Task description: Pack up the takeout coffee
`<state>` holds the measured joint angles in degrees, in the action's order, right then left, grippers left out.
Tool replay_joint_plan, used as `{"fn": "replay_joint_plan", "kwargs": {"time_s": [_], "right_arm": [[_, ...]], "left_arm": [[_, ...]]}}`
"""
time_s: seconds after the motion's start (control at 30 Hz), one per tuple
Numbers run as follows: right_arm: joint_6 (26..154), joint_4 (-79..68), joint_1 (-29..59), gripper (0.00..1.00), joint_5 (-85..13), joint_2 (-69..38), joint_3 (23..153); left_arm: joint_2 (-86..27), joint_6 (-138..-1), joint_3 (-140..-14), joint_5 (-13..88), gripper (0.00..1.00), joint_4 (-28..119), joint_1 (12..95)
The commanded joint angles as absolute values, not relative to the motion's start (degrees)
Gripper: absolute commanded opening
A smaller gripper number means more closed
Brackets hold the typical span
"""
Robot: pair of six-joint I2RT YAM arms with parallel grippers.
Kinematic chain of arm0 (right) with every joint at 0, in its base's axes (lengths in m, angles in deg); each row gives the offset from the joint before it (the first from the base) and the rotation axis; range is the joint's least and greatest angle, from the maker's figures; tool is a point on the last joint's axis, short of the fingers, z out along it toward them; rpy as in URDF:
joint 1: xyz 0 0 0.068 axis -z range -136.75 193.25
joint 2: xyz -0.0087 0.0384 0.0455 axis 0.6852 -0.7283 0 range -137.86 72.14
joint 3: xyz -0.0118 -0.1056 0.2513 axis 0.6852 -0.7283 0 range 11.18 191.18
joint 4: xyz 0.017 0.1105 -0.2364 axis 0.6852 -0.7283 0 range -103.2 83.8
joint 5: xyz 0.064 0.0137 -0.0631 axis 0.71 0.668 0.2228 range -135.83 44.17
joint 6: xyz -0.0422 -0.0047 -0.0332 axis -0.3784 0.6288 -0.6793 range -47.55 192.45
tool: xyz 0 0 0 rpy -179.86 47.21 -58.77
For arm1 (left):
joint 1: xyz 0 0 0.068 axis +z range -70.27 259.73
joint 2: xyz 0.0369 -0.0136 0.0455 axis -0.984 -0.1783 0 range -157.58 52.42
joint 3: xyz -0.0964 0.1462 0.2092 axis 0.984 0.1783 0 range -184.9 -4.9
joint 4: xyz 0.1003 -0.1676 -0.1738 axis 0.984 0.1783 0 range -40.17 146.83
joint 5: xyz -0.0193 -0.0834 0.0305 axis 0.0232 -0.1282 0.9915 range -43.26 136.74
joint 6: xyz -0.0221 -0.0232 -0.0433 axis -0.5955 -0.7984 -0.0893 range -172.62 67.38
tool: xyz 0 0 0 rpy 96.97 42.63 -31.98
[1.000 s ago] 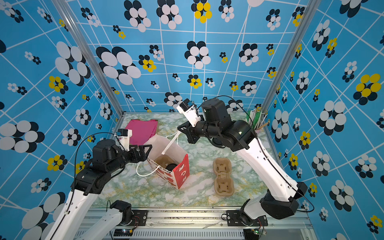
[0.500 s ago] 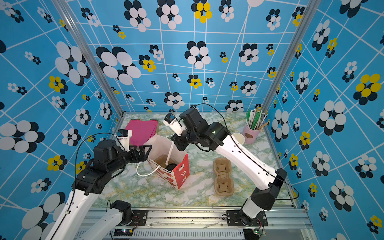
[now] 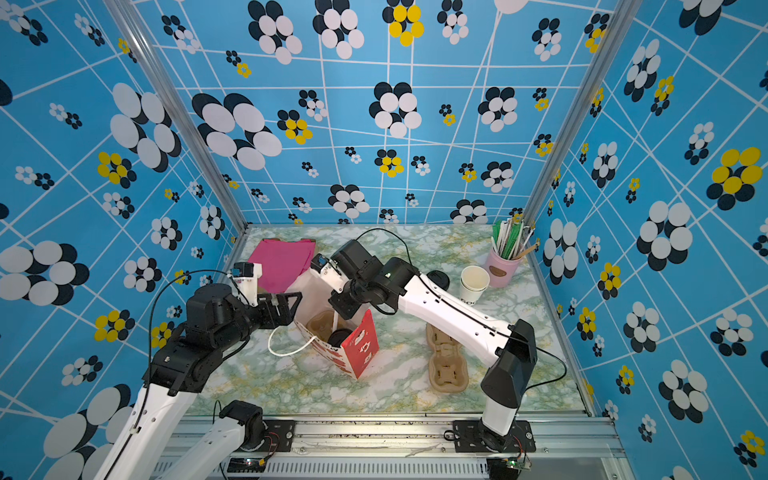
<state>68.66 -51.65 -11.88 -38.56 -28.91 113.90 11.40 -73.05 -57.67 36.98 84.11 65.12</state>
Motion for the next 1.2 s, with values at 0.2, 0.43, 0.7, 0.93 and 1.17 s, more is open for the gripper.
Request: {"fn": "replay_joint_plan", "kwargs": {"time_s": [0.2,0.43,0.7,0.93,1.17], "right_arm": [[69.8,-50.8,-12.5,0.37,-39.2,-29.1,115.2],[70.1,-49.7,-12.6,0.53,-38.4,-26.1,116.4],[70.2,-45.7,-12.5,0.68,-40.1,-20.0,115.8],[70.1,-36.2,-12.6,0.82,-42.8,-11.2,109.1],[70.0,-32.1,-12.6,0.84,-45.9,-6.5,103.3]], "left_arm": [[12.9,-73.7,-56.2,37.8,0.99,82.8,66.3],[13.3,-73.9,-56.2,38.0,0.99,82.9,66.7],[13.7,-74.9,-56.2,38.2,0.99,82.6,67.3],[14.4,-78.2,-56.4,39.0,0.99,82.3,70.7],[11.6,-84.9,-57.0,30.0,0.99,80.8,81.9]]}}
